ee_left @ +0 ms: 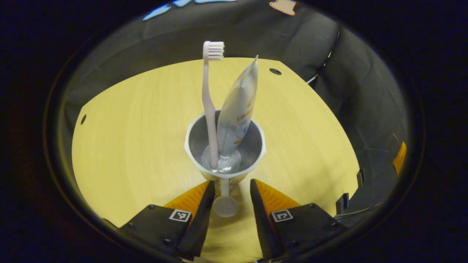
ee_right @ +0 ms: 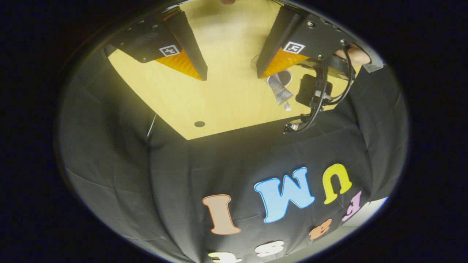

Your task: Put the toothbrush and toothpaste on the desktop into the cup, then pick up the cup and place it on the coaster on the desktop.

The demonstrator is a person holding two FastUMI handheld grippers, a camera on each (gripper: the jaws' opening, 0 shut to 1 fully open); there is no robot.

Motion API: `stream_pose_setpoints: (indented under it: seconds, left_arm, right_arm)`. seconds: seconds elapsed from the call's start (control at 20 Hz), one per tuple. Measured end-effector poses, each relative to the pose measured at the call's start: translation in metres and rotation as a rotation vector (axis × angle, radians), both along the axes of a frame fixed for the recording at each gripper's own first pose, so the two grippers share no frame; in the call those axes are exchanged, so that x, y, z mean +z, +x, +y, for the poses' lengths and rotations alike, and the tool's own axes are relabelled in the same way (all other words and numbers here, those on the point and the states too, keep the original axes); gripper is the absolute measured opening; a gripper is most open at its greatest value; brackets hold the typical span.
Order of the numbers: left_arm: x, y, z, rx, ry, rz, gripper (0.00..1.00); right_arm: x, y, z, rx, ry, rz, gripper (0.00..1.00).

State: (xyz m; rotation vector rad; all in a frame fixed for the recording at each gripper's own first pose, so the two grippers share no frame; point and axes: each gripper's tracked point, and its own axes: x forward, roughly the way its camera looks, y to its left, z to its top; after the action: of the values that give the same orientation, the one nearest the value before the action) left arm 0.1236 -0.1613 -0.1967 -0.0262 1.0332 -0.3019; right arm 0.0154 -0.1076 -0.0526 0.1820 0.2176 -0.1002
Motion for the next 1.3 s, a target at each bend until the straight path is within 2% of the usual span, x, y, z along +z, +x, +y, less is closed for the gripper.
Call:
stream_pose_setpoints:
  seconds: [0.05,0.1,0.15,0.2,0.3,0.35,0.45,0.5,0.55,0.6,0.7,0.85,0.9,1.15,1.25,1.3]
  left_arm:
    - [0.005,-0.005,0.002,0.004,-0.009,-0.011,0.69]
    - [0.011,-0.010,0.005,0.010,-0.016,-0.024,0.80]
    - [0.018,-0.016,0.009,0.018,-0.023,-0.041,0.67]
    - [0.025,-0.019,0.012,0.029,-0.035,-0.060,0.67]
    - [0.039,-0.025,0.017,0.064,-0.054,-0.109,0.90]
    - [0.046,-0.025,0.020,0.083,-0.058,-0.145,0.96]
    - [0.067,-0.026,0.025,0.129,-0.067,-0.221,0.87]
    - [0.078,-0.027,0.030,0.150,-0.074,-0.268,0.92]
    - [0.090,-0.030,0.036,0.173,-0.077,-0.317,0.87]
    - [0.102,-0.031,0.042,0.193,-0.080,-0.366,0.92]
    - [0.130,-0.039,0.055,0.229,-0.091,-0.461,0.88]
    - [0.158,-0.046,0.070,0.264,-0.095,-0.579,0.96]
    - [0.168,-0.050,0.078,0.274,-0.094,-0.619,0.92]
    - [0.217,-0.066,0.111,0.296,-0.068,-0.781,0.92]
    - [0.220,-0.078,0.115,0.292,-0.039,-0.845,0.94]
    - [0.220,-0.080,0.114,0.289,-0.026,-0.874,0.92]
  right_arm:
    - [0.002,-0.001,0.002,0.008,-0.004,-0.004,0.87]
    - [0.003,-0.002,0.003,0.018,-0.008,-0.009,0.87]
    - [0.005,-0.003,0.005,0.029,-0.013,-0.014,0.87]
    - [0.006,-0.005,0.007,0.042,-0.019,-0.018,0.87]
    - [0.010,-0.006,0.011,0.071,-0.033,-0.027,0.87]
    - [0.013,-0.007,0.014,0.088,-0.036,-0.031,0.87]
    - [0.023,0.003,0.023,0.118,-0.042,-0.045,0.87]
    - [0.026,0.007,0.026,0.127,-0.050,-0.057,0.87]
    - [0.029,0.008,0.028,0.132,-0.061,-0.070,0.87]
    - [0.031,0.008,0.028,0.132,-0.073,-0.086,0.87]
    - [0.037,0.005,0.030,0.127,-0.098,-0.116,0.87]
    - [0.049,0.001,0.036,0.120,-0.134,-0.172,0.87]
    - [0.054,0.000,0.039,0.115,-0.149,-0.198,0.87]
    - [0.070,-0.004,0.053,0.079,-0.209,-0.275,0.87]
    - [0.073,-0.005,0.057,0.063,-0.233,-0.301,0.87]
    - [0.073,-0.005,0.058,0.055,-0.242,-0.309,0.83]
